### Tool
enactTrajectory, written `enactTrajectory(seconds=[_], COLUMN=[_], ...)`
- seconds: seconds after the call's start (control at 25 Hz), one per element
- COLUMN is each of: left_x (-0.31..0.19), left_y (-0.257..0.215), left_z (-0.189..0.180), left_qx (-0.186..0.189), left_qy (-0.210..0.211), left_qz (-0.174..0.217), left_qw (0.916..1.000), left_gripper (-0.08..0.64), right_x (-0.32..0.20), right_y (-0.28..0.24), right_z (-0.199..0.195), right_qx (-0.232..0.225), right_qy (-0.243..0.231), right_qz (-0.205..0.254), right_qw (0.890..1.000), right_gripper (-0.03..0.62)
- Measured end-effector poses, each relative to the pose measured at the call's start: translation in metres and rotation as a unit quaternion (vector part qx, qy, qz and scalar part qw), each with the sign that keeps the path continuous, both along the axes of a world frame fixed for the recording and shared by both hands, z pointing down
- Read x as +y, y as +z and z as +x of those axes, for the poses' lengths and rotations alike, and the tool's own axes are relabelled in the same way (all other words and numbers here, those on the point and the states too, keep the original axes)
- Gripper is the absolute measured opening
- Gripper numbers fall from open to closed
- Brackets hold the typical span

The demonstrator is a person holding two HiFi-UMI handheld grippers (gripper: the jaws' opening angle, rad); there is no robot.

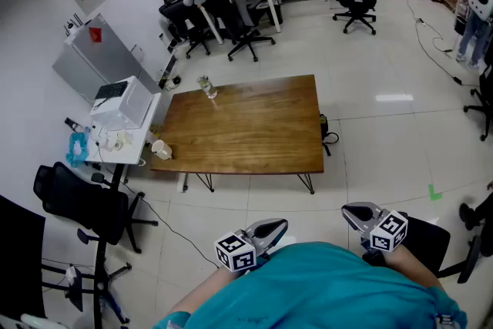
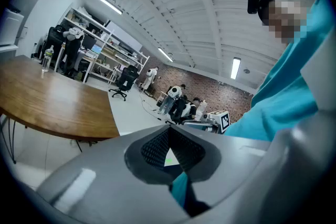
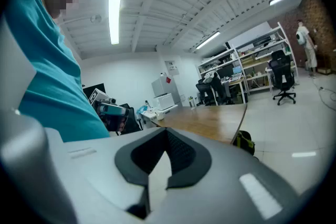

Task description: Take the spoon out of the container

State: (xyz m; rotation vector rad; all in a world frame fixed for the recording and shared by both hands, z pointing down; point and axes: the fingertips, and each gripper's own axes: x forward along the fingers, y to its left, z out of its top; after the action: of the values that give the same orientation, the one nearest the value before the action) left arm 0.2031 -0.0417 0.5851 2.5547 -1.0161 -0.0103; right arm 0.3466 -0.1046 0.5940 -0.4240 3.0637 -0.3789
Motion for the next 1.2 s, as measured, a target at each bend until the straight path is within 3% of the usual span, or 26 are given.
enactTrajectory(seconds=[0.12,0.24,0.44,0.64,0.92,1.2], left_x=[-0.007,-0.002,0.016,0.039,0.06,-0.012], left_y=[0.012,0.018,0.01,0.007,0.016,0.025], left_z=[-0.02,-0.068,-0.195,-0.342,-0.498,-0.605], left_qx=[-0.004,0.011,0.022,0.02,0.046,0.054], left_qy=[0.004,-0.017,-0.053,-0.118,-0.212,-0.302], left_qz=[0.009,0.016,0.036,0.053,0.057,0.049], left_qw=[0.9999,0.9997,0.9977,0.9914,0.9746,0.9506], left_gripper=[0.0,0.0,0.0,0.0,0.0,0.0], right_x=[-0.01,-0.007,0.0,0.008,0.001,-0.08], right_y=[0.012,0.014,-0.003,-0.008,-0.001,0.019], right_z=[-0.018,-0.064,-0.192,-0.331,-0.505,-0.635], right_qx=[0.016,0.026,0.032,0.037,0.044,0.055], right_qy=[-0.001,-0.013,-0.045,-0.088,-0.164,-0.258], right_qz=[-0.005,0.001,0.02,0.034,0.032,0.041], right_qw=[1.0,1.0,0.998,0.995,0.985,0.964], right_gripper=[0.002,0.002,0.002,0.002,0.002,0.002])
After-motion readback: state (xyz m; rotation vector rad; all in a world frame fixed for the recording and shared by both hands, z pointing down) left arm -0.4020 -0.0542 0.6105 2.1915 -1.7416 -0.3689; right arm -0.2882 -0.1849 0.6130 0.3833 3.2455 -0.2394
